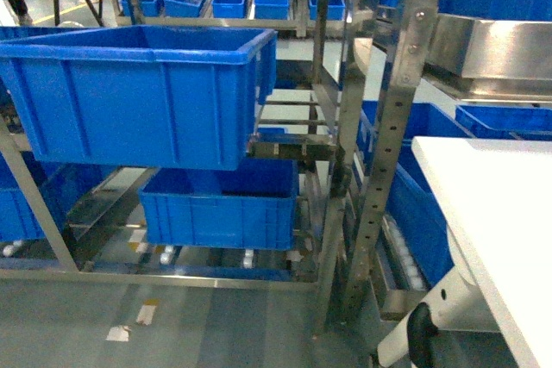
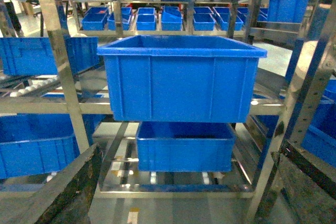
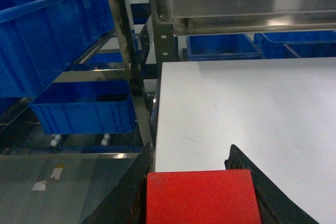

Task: Place magnetic block on left shelf second layer

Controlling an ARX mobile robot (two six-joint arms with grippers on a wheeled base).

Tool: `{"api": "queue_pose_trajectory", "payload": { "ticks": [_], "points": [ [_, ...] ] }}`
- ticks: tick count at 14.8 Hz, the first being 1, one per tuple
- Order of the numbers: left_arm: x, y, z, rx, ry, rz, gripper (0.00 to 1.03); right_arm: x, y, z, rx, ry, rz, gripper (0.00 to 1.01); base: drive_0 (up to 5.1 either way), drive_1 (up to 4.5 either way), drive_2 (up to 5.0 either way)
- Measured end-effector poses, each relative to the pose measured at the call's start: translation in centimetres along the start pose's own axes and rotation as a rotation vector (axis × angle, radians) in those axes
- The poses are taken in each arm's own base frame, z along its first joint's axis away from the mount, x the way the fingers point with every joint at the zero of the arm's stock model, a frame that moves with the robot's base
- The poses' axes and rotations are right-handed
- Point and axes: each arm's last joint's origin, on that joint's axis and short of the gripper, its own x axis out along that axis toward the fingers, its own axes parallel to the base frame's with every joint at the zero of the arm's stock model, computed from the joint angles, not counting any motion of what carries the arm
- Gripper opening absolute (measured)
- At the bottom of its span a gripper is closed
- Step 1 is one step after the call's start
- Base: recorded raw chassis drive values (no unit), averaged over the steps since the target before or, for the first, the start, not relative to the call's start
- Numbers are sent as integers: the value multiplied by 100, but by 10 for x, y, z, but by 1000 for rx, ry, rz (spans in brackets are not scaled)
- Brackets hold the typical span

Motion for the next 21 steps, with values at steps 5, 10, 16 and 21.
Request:
{"api": "queue_pose_trajectory", "payload": {
  "ticks": [5, 10, 16, 21],
  "points": [
    [0, 0, 0, 0, -2, 1, 98, 0, 0, 0, 0, 4, 0, 34, -402, 458, -36],
    [0, 0, 0, 0, -2, 0, 98, 0, 0, 0, 0, 3, 0, 34, -390, 463, -80],
    [0, 0, 0, 0, 0, 0, 98, 0, 0, -1, 0, 4, 0, 34, -385, 468, -75],
    [0, 0, 0, 0, -1, 0, 98, 0, 0, 0, 0, -2, 1, 34, -389, 465, -81]
  ]
}}
